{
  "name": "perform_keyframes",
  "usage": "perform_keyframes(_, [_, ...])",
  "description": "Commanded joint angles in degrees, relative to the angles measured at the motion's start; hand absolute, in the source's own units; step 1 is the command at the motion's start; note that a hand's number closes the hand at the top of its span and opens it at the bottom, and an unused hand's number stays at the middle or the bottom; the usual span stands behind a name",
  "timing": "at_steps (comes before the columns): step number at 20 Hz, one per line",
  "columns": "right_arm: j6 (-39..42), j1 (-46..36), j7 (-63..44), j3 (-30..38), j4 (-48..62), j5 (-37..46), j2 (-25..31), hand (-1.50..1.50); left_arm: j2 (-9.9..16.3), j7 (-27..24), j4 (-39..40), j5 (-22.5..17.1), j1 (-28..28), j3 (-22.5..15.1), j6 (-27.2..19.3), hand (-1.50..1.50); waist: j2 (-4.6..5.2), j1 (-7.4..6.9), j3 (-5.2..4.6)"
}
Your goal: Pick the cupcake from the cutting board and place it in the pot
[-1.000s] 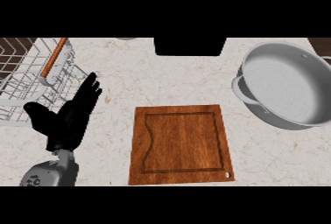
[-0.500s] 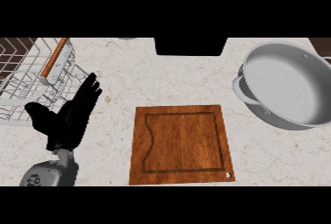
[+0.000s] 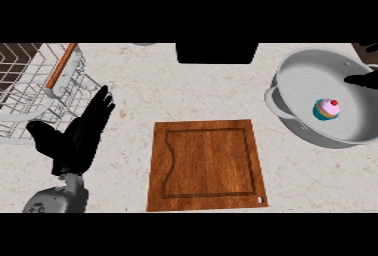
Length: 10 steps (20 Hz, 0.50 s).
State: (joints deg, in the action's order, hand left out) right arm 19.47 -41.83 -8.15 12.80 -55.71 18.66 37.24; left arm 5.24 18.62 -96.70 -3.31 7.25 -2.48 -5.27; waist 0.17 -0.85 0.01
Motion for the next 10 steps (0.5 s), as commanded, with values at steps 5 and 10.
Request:
perform_keyframes(5, [-11.14,-5.17,3.59,11.23,3.36,-7.13,-3.4,-1.5,-0.52,-0.74,-0.13,0.06,-0.83,-0.19,0.15,0.0,0.03,-0.03,0.03])
perform_keyframes(10, [-12.17,-5.34,8.7,17.37,10.72,-9.31,3.43,-1.5,1.41,1.32,-1.53,-2.76,-0.15,1.83,2.59,0.0,0.05,-0.1,0.04])
